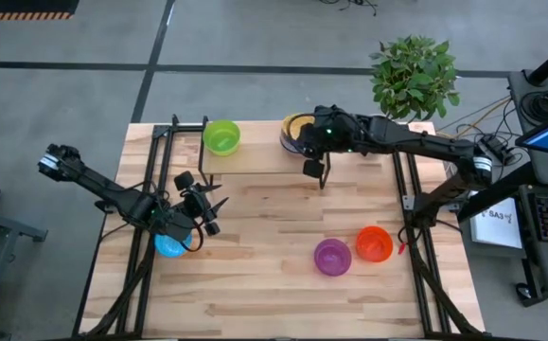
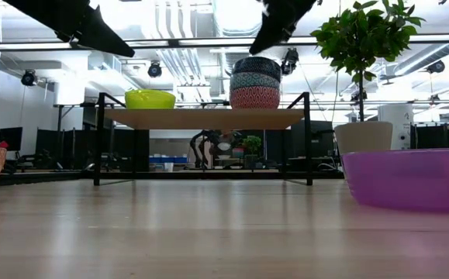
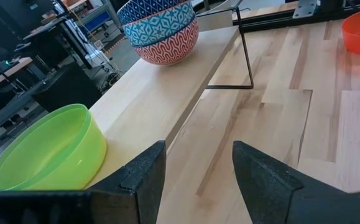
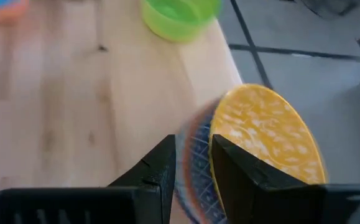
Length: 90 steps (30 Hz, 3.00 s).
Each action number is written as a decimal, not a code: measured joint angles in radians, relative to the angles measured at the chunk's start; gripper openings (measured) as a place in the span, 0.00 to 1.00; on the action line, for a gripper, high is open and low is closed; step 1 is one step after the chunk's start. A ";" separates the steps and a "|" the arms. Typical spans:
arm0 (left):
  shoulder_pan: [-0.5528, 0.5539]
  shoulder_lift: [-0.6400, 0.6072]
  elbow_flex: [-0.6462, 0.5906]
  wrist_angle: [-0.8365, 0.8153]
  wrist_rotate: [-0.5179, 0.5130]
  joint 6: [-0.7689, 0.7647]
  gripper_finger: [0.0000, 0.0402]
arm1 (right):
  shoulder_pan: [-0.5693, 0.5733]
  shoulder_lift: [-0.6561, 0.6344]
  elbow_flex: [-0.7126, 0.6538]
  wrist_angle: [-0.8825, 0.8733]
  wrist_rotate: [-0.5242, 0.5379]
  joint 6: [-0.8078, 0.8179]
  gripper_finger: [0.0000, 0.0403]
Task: Place and stack bowls onto a shelf
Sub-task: Stack the blue bowl on the top of the light blue bowl on the shelf, then stack the violet bowl on the top of the green bowl on the shelf
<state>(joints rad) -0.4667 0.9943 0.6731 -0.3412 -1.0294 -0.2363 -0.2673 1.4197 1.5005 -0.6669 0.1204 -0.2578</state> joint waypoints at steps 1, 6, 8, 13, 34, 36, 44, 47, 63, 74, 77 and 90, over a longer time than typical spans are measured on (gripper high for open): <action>0.000 0.000 0.000 0.000 0.000 0.000 0.42 | 0.006 -0.010 -0.003 0.004 -0.021 0.004 0.23; 0.000 0.000 0.000 0.001 0.000 0.000 0.42 | 0.038 -0.066 -0.102 0.164 -0.053 -0.023 0.21; 0.000 0.000 0.000 0.001 0.000 0.000 0.42 | 0.036 -0.093 -0.168 0.285 -0.051 -0.026 0.18; 0.000 0.000 0.000 0.005 0.000 0.000 0.42 | 0.010 -0.127 -0.335 0.582 -0.040 0.008 0.09; 0.000 0.000 0.000 0.038 0.053 -0.146 0.42 | 0.187 -0.340 -0.519 0.616 0.012 0.110 0.02; 0.000 0.010 0.000 0.064 0.075 -0.202 0.42 | 0.239 -0.370 -0.551 0.591 0.011 0.133 0.02; -0.002 0.126 0.000 0.119 0.311 -0.418 0.42 | 0.433 -0.446 -0.745 0.598 0.010 0.220 0.02; -0.002 0.180 0.000 0.119 0.435 -0.548 0.42 | 0.480 -0.442 -0.810 0.615 0.011 0.271 0.02; -0.002 0.502 0.379 -0.406 0.627 -0.726 0.42 | 0.523 -0.422 -0.942 0.892 0.013 0.333 0.02; 0.000 0.726 0.582 -0.444 0.569 -0.426 0.42 | 0.527 -0.410 -0.940 0.606 0.075 0.502 0.03; 0.000 0.743 0.592 -0.447 0.557 -0.423 0.42 | 0.527 -0.396 -0.940 0.556 0.074 0.532 0.09; 0.006 0.740 0.591 -0.455 0.503 -0.400 0.42 | 0.527 -0.209 -0.936 0.410 0.002 0.672 0.44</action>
<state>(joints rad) -0.4608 1.7348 1.2642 -0.7963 -0.5268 -0.6358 0.2596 1.2106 0.5649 -0.2565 0.1225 0.4138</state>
